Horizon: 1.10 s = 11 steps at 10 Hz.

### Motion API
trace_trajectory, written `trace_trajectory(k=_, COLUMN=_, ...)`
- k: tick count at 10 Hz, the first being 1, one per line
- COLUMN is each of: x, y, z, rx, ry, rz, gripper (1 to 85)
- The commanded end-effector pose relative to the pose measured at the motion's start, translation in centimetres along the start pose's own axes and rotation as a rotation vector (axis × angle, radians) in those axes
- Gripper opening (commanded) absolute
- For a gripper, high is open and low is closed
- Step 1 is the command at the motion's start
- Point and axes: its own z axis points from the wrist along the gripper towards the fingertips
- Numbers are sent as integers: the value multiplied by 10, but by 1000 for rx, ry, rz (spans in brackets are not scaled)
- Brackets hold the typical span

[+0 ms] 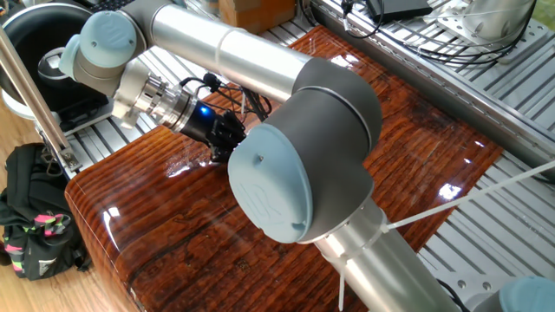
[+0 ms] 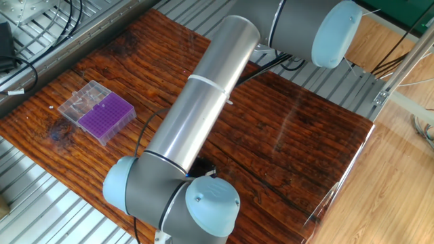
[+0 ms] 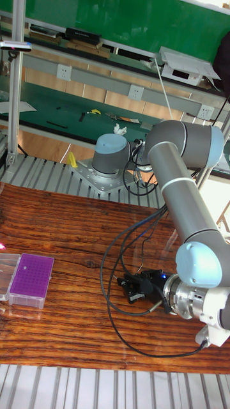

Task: Insert a small pipette tip into the holder for small pipette tips

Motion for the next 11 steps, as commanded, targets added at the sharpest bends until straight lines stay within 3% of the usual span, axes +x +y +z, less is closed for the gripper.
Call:
trace_trajectory(k=1, x=-4, y=6, z=1, rx=-21, ry=-7, rz=-3, gripper=277)
trace_trajectory(k=11, x=1, y=0, z=12, rx=-9, ry=3, rz=2, gripper=260)
